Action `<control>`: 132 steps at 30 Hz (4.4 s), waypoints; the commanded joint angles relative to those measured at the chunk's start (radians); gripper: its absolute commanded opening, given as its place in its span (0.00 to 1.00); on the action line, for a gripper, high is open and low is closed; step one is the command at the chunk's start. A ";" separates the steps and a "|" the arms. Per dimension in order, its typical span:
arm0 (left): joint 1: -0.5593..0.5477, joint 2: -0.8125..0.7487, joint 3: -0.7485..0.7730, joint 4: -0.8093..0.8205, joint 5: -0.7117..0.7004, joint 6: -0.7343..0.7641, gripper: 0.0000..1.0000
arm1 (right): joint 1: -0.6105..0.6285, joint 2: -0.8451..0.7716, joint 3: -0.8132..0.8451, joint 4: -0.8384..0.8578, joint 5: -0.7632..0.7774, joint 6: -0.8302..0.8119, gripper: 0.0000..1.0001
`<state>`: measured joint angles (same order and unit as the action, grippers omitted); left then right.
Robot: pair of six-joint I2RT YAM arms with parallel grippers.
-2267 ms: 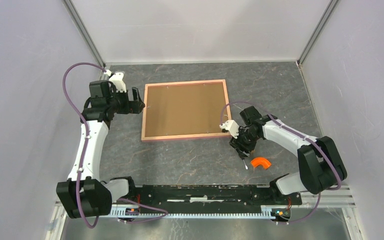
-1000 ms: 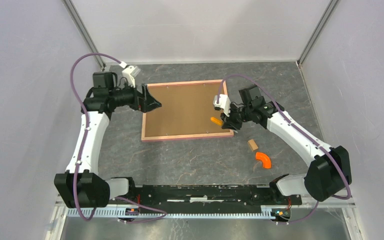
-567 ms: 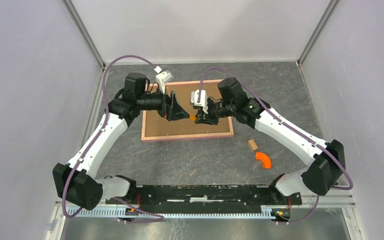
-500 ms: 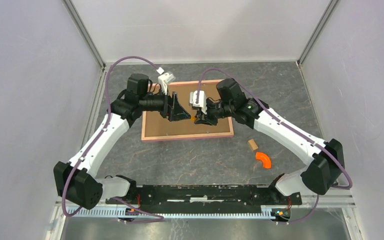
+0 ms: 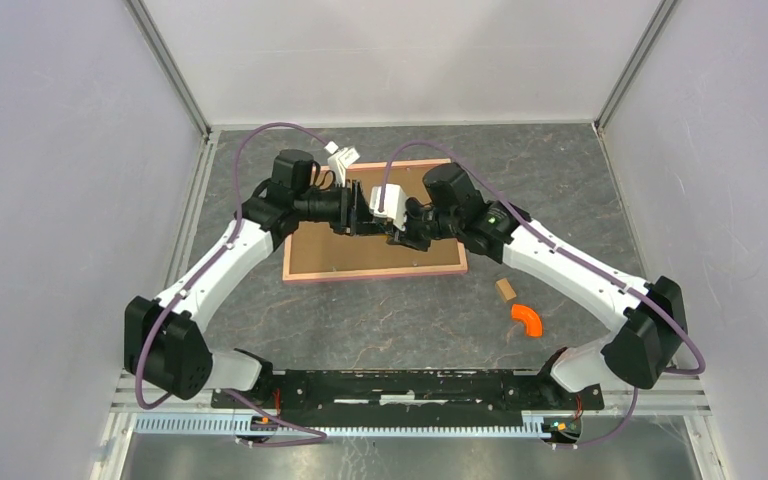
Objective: Take the photo out of the frame
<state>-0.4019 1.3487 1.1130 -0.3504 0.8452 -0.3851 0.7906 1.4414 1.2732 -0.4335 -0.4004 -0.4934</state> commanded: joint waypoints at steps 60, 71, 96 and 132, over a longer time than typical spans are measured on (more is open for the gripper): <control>-0.013 -0.058 -0.155 0.144 0.060 -0.143 0.51 | -0.041 -0.048 -0.083 0.035 -0.045 0.011 0.00; 0.019 -0.068 -0.169 0.133 0.095 -0.138 0.45 | -0.044 -0.050 -0.090 0.025 -0.082 -0.001 0.00; 0.038 -0.077 -0.225 0.263 0.142 -0.248 0.23 | -0.041 -0.045 -0.109 0.008 -0.094 -0.025 0.00; 0.119 0.205 0.333 -0.491 -1.037 0.964 0.02 | 0.001 0.335 -0.081 0.142 0.058 -0.149 0.77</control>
<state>-0.2928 1.5112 1.3701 -0.8803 -0.1493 0.4934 0.7784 1.7672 1.1557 -0.3290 -0.3470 -0.6273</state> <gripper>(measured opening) 0.268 0.777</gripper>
